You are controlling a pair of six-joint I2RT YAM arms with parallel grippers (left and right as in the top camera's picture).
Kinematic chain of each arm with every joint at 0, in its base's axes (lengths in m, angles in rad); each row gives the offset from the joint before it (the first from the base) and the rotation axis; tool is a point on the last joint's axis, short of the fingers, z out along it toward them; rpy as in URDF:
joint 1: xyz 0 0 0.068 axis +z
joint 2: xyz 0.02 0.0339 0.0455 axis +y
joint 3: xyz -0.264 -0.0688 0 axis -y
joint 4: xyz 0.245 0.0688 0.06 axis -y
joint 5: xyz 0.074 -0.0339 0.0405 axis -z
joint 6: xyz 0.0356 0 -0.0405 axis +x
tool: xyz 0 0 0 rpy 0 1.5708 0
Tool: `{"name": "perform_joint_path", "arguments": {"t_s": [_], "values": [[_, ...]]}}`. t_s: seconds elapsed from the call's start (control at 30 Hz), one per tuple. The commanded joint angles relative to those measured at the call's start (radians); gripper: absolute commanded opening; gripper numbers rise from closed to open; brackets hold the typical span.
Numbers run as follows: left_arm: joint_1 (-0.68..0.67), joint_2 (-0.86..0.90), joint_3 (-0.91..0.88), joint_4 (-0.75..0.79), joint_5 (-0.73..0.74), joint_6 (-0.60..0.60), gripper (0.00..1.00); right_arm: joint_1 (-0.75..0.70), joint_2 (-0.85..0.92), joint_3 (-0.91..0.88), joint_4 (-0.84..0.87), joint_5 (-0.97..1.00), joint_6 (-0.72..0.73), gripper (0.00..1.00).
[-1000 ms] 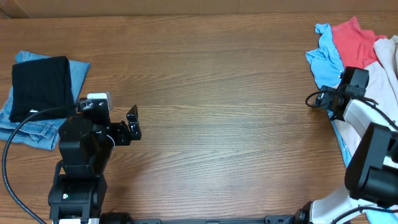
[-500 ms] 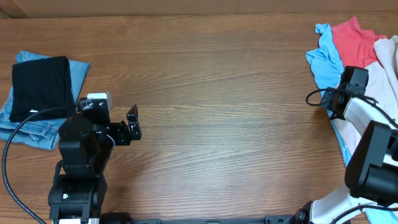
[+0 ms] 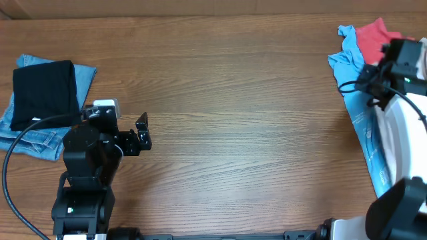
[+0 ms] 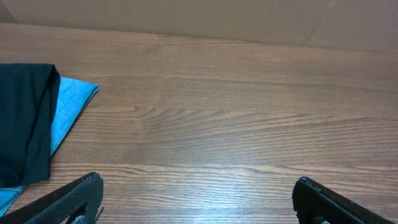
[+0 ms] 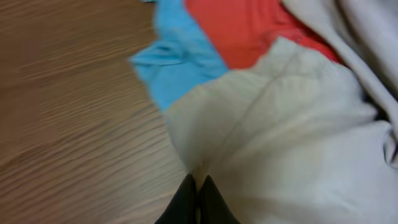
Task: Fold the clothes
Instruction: 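Reach the right gripper to the beige shorts on the right pile, then grasp the beige shorts with the right gripper and lift them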
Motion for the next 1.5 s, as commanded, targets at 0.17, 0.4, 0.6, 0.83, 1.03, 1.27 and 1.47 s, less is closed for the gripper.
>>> {"name": "perform_joint_path", "arguments": {"t_s": [0.17, 0.4, 0.6, 0.83, 1.03, 1.27, 1.47], "values": [[-0.002, -0.001, 0.025, 0.005, 0.008, 0.011, 1.0, 0.407, -0.025, 0.075, 0.085, -0.015, 0.031, 0.04], [-0.002, -0.001, 0.025, 0.005, 0.008, 0.01, 1.0, 0.56, 0.021, 0.074, 0.582, -0.011, 0.047, 0.04], [-0.002, -0.001, 0.025, 0.005, 0.012, 0.01, 1.0, 0.525, 0.112, 0.075, 0.702, -0.002, 0.131, 1.0], [-0.002, -0.001, 0.025, 0.004, 0.012, -0.068, 1.0, 0.389, -0.002, 0.075, 0.327, 0.075, 0.131, 1.0], [-0.006, 0.029, 0.025, 0.032, 0.111, -0.196, 1.0, 0.163, -0.138, 0.075, -0.016, 0.077, 0.238, 1.0], [-0.242, 0.273, 0.03, 0.114, 0.192, -0.271, 1.0, -0.042, -0.152, 0.074, -0.179, 0.026, 0.24, 1.0], [-0.525, 0.598, 0.131, 0.191, 0.185, -0.342, 1.0, -0.151, -0.152, 0.074, -0.245, 0.025, 0.24, 1.0]]}}
